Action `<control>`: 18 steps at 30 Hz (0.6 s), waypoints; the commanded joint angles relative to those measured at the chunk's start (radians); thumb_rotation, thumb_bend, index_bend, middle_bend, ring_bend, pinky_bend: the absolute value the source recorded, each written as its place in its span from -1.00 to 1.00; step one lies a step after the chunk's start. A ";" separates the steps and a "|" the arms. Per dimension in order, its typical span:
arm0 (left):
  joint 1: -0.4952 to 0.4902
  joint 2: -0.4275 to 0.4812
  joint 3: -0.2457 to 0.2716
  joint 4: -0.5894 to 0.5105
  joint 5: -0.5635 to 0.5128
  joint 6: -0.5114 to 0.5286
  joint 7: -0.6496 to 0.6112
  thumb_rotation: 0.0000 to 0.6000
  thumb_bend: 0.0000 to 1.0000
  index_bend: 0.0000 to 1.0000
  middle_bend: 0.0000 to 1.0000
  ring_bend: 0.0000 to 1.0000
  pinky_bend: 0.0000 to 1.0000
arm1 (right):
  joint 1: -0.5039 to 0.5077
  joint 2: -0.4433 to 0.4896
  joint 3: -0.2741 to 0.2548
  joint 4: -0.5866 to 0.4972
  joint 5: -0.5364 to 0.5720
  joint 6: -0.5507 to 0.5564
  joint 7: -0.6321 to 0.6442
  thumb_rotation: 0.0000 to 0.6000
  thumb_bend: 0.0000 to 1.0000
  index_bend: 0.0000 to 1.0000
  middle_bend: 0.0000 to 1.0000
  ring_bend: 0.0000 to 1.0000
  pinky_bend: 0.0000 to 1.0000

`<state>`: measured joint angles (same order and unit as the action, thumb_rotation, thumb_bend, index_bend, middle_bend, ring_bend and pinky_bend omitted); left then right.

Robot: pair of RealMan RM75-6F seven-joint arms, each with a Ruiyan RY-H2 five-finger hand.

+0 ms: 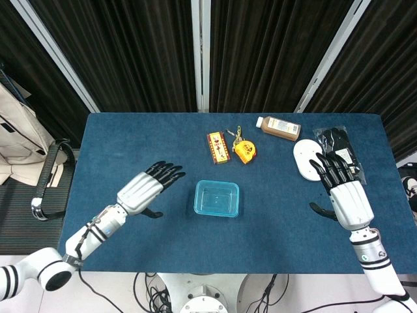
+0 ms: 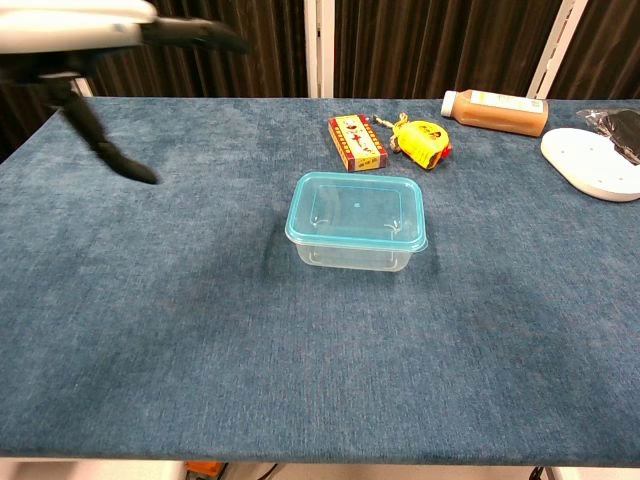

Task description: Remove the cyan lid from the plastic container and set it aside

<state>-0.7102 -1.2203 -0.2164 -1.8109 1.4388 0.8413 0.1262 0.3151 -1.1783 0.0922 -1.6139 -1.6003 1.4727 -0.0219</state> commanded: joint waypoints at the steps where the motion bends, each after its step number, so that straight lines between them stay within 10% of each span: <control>1: -0.105 -0.105 -0.033 0.003 -0.182 -0.097 0.095 1.00 -1.00 -0.97 -1.00 -1.00 -1.00 | -0.009 -0.012 -0.006 0.028 -0.003 0.005 0.034 1.00 -0.99 -1.00 -1.00 -1.00 -1.00; 18: -0.305 -0.347 0.010 0.148 -0.642 -0.045 0.372 1.00 -1.00 -0.97 -1.00 -1.00 -1.00 | -0.030 -0.039 -0.020 0.099 -0.004 -0.001 0.109 1.00 -0.99 -1.00 -1.00 -1.00 -1.00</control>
<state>-0.9931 -1.5434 -0.2135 -1.6848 0.8266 0.7839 0.4796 0.2857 -1.2175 0.0720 -1.5146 -1.6046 1.4716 0.0878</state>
